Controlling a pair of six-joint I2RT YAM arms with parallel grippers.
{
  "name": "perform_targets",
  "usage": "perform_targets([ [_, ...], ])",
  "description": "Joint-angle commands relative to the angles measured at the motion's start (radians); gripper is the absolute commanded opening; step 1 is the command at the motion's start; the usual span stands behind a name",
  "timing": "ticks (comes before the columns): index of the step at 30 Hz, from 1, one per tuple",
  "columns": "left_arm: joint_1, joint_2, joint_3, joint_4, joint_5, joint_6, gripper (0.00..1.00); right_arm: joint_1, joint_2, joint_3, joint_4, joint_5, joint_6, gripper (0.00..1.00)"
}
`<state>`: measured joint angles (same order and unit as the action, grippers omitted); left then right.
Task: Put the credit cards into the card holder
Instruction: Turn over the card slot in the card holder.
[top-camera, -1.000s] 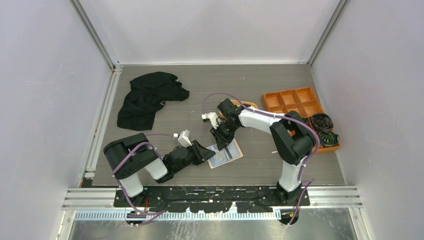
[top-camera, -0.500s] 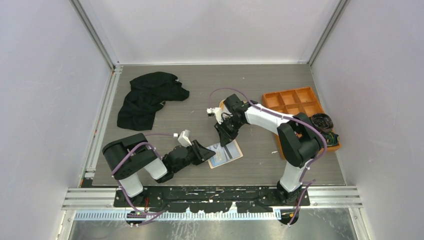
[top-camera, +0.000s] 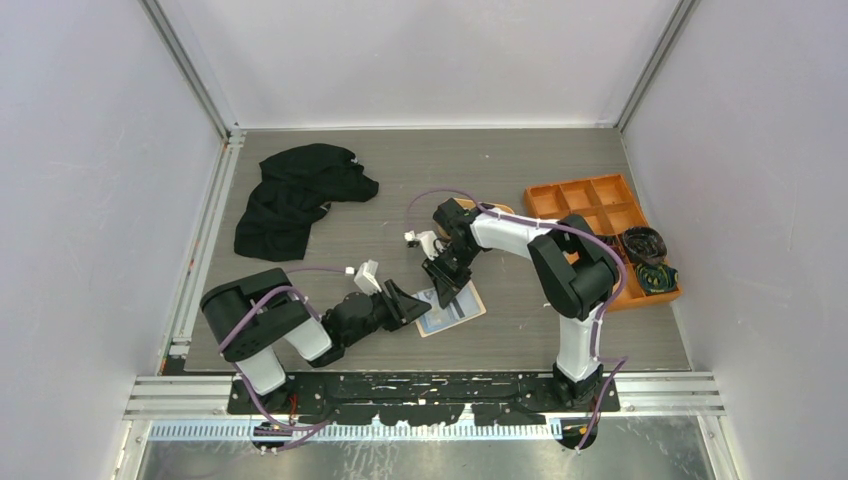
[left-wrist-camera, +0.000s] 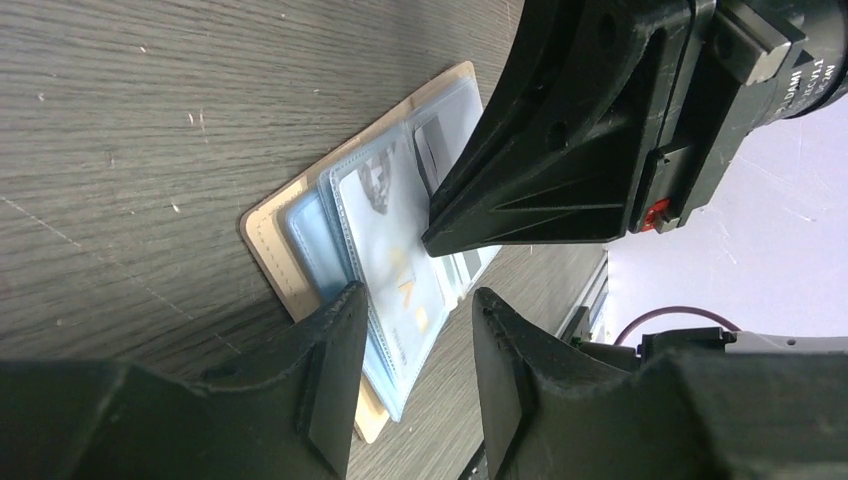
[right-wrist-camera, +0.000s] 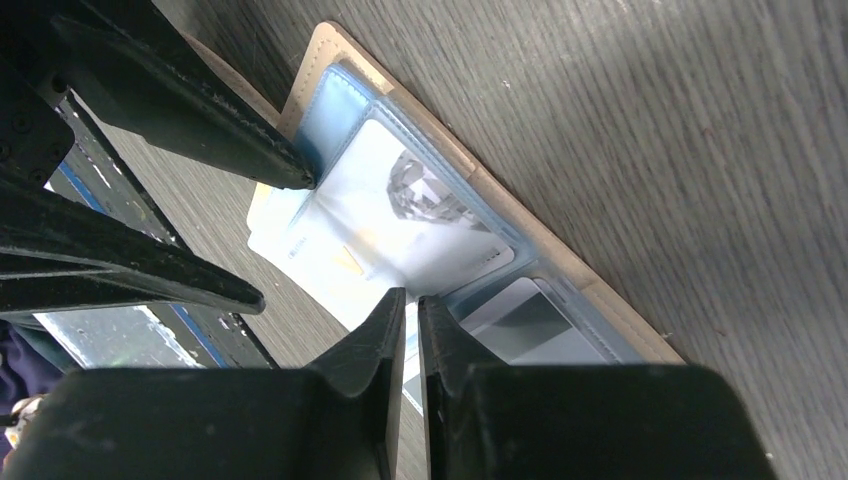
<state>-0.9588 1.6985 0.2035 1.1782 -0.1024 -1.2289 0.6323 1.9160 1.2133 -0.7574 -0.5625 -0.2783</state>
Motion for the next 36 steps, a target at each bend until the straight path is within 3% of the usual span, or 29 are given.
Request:
perform_targets([
  [1,0.005,-0.015,-0.030,-0.008,0.008,0.008,0.45,0.013,0.030,0.021,0.003,0.040,0.009,0.16],
  [18,0.006,-0.008,0.013,-0.004,0.060,0.015,0.49,-0.004,0.037,0.033,-0.022,0.000,0.013,0.17],
  [27,-0.001,-0.066,0.044,0.025,0.130,0.042,0.43,-0.038,0.002,0.033,-0.026,-0.056,0.014,0.17],
  [36,-0.003,-0.095,0.091,-0.047,0.147,0.067,0.44,-0.091,-0.039,0.029,-0.032,-0.120,0.013,0.19],
])
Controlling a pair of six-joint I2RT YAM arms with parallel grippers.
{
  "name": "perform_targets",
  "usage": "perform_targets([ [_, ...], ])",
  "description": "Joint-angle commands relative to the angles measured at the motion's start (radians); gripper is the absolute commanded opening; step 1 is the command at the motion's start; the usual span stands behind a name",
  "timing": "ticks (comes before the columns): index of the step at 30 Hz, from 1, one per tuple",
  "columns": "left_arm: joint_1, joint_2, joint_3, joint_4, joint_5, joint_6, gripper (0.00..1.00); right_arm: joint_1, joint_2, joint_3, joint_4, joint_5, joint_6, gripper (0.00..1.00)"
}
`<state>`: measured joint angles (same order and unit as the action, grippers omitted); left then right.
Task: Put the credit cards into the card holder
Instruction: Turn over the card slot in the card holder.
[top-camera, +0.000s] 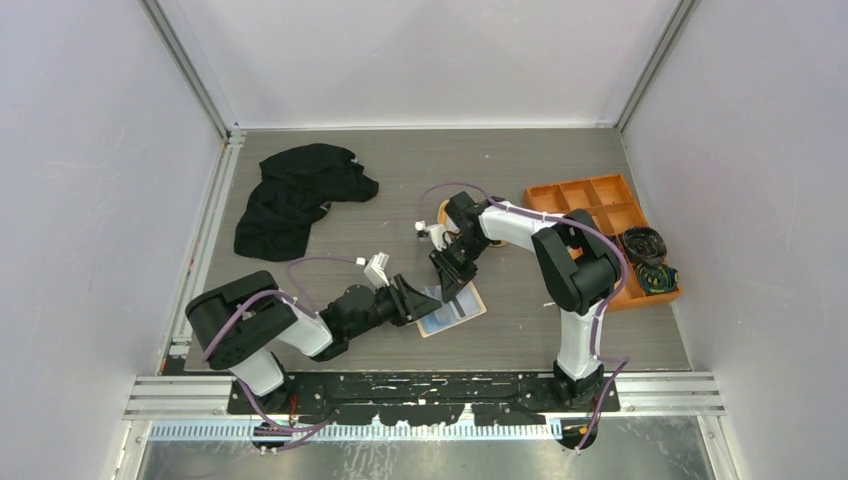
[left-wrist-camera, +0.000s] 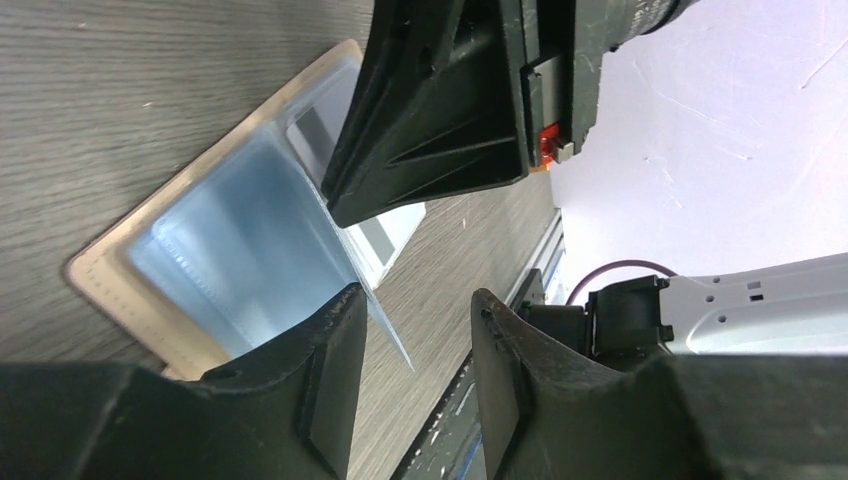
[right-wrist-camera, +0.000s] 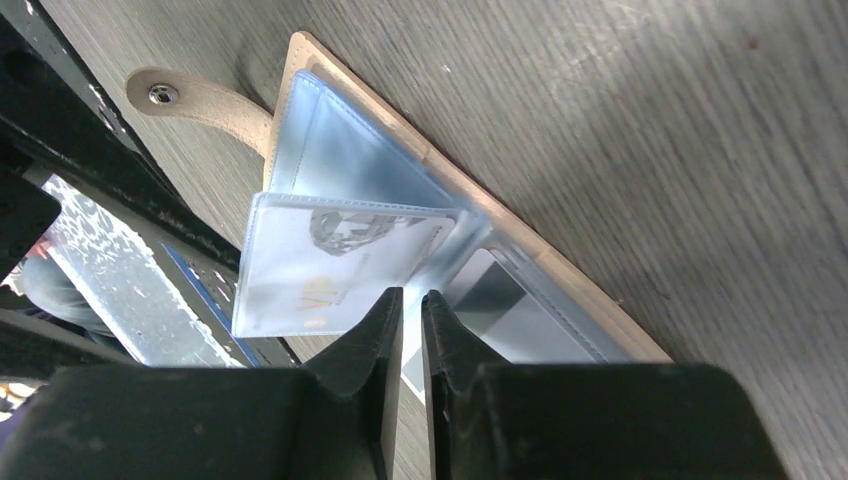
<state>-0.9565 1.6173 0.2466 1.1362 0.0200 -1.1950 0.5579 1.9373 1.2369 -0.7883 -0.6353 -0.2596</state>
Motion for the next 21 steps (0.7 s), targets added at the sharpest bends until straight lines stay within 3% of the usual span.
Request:
perform_targets([
  [1,-0.004,-0.006,0.058,-0.008,0.028,0.034,0.44,-0.022,-0.065,0.005,-0.002,-0.052,-0.004,0.19],
  [9,-0.005,0.043,0.140,-0.050,0.038,0.055,0.45,-0.091,-0.141,-0.003,0.007,-0.059,0.003,0.21],
  [21,-0.003,0.147,0.267,-0.126,0.061,0.133,0.47,-0.221,-0.365,-0.046,0.066,0.051,-0.028,0.23],
])
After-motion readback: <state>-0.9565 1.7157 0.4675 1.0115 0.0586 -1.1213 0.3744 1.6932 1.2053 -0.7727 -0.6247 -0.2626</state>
